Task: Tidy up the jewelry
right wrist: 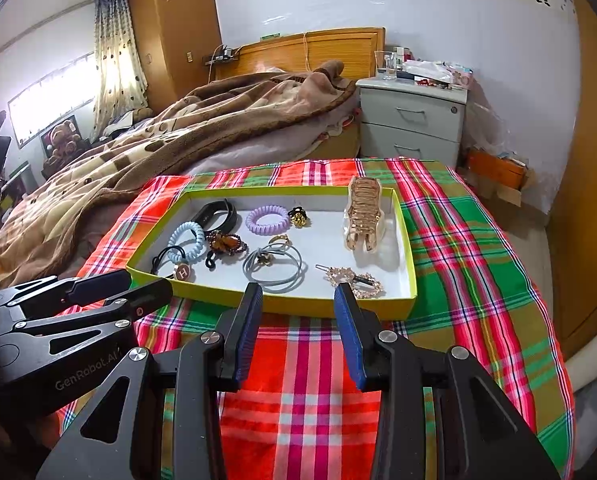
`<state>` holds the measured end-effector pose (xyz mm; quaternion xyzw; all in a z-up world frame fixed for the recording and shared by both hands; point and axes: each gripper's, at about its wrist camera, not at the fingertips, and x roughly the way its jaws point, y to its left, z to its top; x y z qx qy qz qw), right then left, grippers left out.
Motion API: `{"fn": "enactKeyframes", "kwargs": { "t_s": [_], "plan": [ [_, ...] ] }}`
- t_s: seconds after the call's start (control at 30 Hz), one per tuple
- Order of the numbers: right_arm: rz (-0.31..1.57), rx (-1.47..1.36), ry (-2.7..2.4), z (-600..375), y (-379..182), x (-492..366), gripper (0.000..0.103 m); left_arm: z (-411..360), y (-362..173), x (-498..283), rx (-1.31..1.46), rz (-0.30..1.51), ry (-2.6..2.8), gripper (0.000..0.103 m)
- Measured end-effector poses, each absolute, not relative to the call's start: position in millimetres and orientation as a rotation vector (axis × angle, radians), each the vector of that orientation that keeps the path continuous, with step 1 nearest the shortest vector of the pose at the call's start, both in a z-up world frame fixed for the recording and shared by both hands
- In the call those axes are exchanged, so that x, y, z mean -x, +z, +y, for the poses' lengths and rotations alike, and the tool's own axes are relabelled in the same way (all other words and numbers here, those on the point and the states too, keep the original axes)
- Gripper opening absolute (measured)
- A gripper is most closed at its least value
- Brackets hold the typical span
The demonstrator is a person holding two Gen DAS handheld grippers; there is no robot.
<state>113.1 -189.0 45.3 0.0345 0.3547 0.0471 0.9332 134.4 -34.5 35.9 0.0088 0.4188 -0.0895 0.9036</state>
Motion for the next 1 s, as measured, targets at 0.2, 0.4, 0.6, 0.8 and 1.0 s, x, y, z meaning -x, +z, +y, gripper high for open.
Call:
{"fn": "enactKeyframes", "kwargs": {
  "t_s": [0.2,0.4,0.6,0.8,1.0],
  "plan": [
    [0.727,-0.072,0.095,-188.7,45.4,-112.3,0.038,-34.6,36.3,-132.3,-0.024,0.866,-0.177,0.046],
    [0.726,-0.074,0.093,-188.9,46.0,-110.5,0.038,-35.9,35.9,-131.2,-0.029,0.869,-0.177,0.046],
    [0.724,-0.073,0.093,-188.5,47.1,-109.7,0.038,-35.4,35.8,-130.9,-0.027,0.872,-0.178,0.046],
    [0.725,-0.072,0.092,-188.7,47.1,-109.3,0.038,-35.2,36.4,-130.6,-0.029,0.87,-0.178,0.046],
    [0.725,-0.074,0.092,-188.7,47.9,-108.3,0.038,-35.0,36.4,-130.7,-0.03,0.87,-0.179,0.046]
  ]
}}
